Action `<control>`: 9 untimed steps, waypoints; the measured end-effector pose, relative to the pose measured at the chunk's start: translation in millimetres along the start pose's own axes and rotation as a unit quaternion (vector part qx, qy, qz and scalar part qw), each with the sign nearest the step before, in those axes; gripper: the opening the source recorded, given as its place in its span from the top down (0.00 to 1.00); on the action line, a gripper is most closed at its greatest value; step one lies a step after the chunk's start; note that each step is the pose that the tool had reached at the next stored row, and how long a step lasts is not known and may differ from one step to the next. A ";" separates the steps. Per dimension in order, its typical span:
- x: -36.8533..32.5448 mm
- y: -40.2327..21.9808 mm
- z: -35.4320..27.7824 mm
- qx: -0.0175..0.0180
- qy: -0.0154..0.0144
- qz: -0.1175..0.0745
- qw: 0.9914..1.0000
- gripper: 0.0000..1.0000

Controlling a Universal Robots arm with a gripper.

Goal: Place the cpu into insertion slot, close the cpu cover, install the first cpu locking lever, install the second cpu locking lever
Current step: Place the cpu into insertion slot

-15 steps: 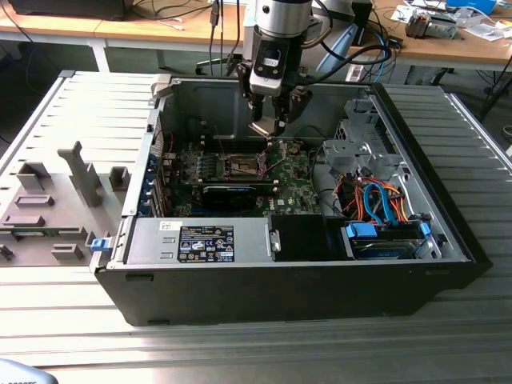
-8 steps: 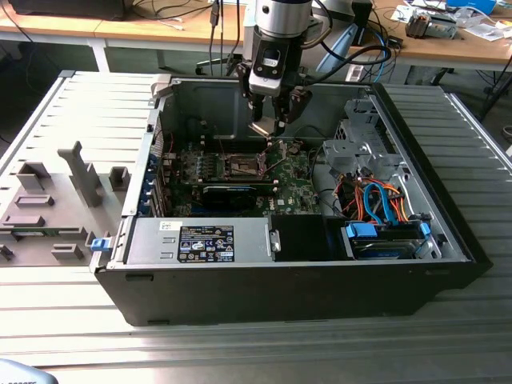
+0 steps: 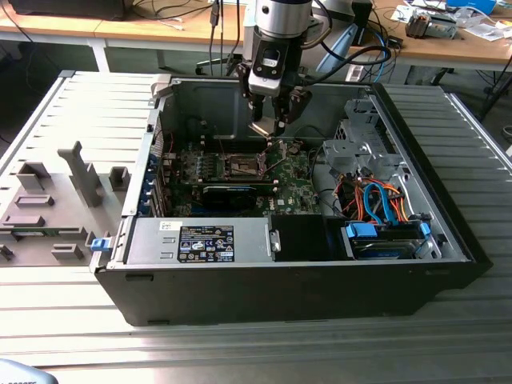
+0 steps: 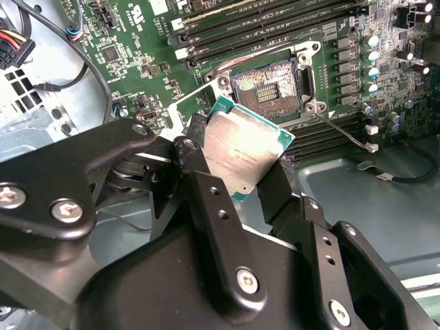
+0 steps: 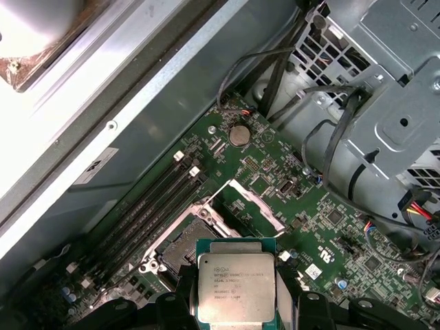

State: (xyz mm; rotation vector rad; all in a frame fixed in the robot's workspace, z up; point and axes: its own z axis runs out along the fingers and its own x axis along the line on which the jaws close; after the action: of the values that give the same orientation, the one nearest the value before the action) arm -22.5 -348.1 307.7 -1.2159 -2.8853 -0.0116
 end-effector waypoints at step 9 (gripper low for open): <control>0.0 0.0 0.4 0.000 0.000 0.005 1.000 0.45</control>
State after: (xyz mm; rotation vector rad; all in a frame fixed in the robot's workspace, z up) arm -22.5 -348.1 307.3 -1.2309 -2.8789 -0.0116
